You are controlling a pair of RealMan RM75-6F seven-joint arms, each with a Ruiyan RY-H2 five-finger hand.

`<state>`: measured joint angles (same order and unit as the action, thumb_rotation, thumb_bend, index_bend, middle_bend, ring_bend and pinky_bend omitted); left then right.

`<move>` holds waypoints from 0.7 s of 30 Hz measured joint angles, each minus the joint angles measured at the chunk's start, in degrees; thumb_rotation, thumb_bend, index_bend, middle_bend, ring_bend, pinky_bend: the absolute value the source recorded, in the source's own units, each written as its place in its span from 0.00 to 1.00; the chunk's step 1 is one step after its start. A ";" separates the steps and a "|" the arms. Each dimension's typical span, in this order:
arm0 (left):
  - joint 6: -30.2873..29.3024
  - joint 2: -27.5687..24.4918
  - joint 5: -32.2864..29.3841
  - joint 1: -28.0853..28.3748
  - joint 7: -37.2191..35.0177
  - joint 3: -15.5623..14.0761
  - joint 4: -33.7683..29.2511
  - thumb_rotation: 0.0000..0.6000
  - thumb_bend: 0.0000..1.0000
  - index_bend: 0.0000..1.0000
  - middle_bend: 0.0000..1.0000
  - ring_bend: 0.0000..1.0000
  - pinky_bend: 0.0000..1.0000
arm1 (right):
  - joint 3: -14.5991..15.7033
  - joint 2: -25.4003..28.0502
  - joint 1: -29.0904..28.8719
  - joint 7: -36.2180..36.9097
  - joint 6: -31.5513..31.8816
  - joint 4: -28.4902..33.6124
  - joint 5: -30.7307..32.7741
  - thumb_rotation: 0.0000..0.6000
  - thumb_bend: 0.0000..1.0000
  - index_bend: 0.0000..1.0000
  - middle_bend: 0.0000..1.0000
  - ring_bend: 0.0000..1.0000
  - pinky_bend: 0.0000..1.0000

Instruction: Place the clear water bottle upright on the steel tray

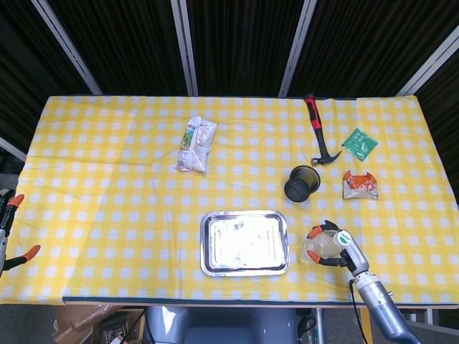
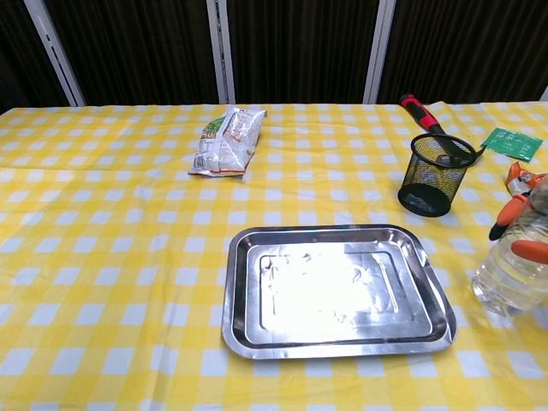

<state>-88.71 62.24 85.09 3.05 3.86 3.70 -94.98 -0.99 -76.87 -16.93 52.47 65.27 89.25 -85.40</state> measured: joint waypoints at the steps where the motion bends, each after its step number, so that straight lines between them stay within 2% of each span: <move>1: -0.09 -0.05 0.04 -0.05 -0.10 -0.01 -0.02 1.00 0.19 0.05 0.00 0.00 0.00 | -0.23 0.53 -0.09 -0.51 0.28 1.21 -0.17 1.00 0.82 0.81 0.62 0.25 0.00; 6: -0.02 -0.17 0.10 -0.08 -0.33 -0.07 -0.04 1.00 0.19 0.05 0.00 0.00 0.00 | -1.27 2.87 -0.83 -2.77 0.74 7.29 -0.73 1.00 0.82 0.81 0.62 0.25 0.00; 13: -0.15 -0.42 0.15 -0.15 -0.99 -0.05 -0.08 1.00 0.19 0.05 0.00 0.00 0.00 | -4.09 5.05 -3.10 -11.30 -0.89 18.38 2.65 1.00 0.82 0.81 0.62 0.25 0.00; 21: -0.03 -0.69 0.17 -0.16 -1.59 -0.06 0.05 1.00 0.19 0.05 0.00 0.00 0.00 | -6.56 1.42 -6.14 -19.65 -3.62 24.09 8.85 1.00 0.82 0.81 0.62 0.25 0.00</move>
<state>-88.75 61.54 85.26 2.89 2.28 3.65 -94.93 -7.55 -75.45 -23.07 32.83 61.65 113.34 -76.55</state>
